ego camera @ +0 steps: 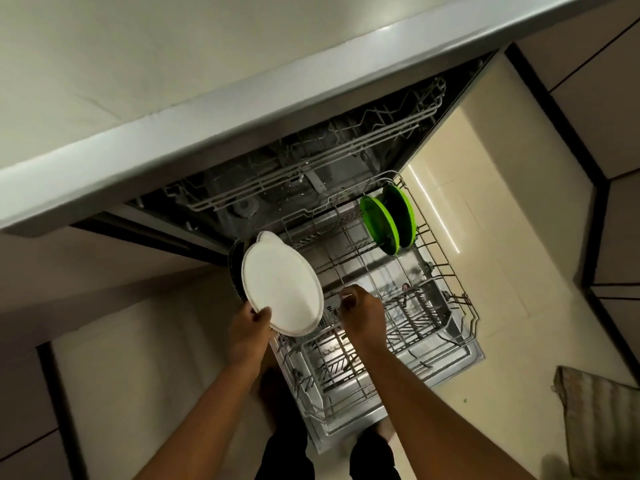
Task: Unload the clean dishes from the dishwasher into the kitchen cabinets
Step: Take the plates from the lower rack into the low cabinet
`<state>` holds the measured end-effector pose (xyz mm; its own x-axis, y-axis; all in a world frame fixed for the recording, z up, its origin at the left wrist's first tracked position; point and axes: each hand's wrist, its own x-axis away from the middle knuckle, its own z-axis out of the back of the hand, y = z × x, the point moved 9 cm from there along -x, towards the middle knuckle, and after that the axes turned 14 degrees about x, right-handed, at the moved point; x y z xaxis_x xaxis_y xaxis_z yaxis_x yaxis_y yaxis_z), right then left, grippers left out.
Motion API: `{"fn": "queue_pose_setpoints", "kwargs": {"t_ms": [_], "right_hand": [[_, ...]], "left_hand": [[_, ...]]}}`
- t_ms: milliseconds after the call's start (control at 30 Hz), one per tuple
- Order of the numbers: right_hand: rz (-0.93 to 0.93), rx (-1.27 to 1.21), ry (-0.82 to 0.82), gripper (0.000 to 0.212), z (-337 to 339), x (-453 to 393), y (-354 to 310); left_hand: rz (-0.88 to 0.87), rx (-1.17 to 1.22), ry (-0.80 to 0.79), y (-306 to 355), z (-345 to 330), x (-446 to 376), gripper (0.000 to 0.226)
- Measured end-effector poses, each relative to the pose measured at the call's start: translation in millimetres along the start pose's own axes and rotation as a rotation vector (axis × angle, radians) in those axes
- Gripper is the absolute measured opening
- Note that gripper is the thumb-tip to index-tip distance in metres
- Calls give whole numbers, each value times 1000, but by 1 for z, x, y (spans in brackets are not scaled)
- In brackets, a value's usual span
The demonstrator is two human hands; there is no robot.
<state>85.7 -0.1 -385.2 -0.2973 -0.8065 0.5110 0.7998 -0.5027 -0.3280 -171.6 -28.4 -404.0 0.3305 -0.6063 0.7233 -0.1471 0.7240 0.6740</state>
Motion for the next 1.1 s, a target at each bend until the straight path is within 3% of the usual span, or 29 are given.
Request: {"fn": "queue_pose_setpoints", "kwargs": {"t_ms": [167, 300, 433, 733, 867, 1000, 1100], "right_hand": [[39, -26, -35, 21, 2, 8, -10], [134, 0, -36, 11, -12, 14, -31], [259, 22, -25, 19, -28, 14, -64], [340, 218, -108, 48, -74, -2, -127], [288, 279, -92, 38, -85, -10, -129], [278, 291, -29, 10, -89, -14, -130], [246, 234, 37, 10, -76, -10, -129]], "left_hand": [[160, 427, -91, -26, 40, 45, 30], [200, 602, 1, -49, 91, 59, 40], [171, 630, 66, -62, 134, 63, 43], [203, 678, 99, -71, 168, 49, 41], [200, 714, 70, -65, 168, 41, 43], [176, 715, 30, -57, 169, 37, 44], [171, 691, 13, -55, 166, 38, 46]]}}
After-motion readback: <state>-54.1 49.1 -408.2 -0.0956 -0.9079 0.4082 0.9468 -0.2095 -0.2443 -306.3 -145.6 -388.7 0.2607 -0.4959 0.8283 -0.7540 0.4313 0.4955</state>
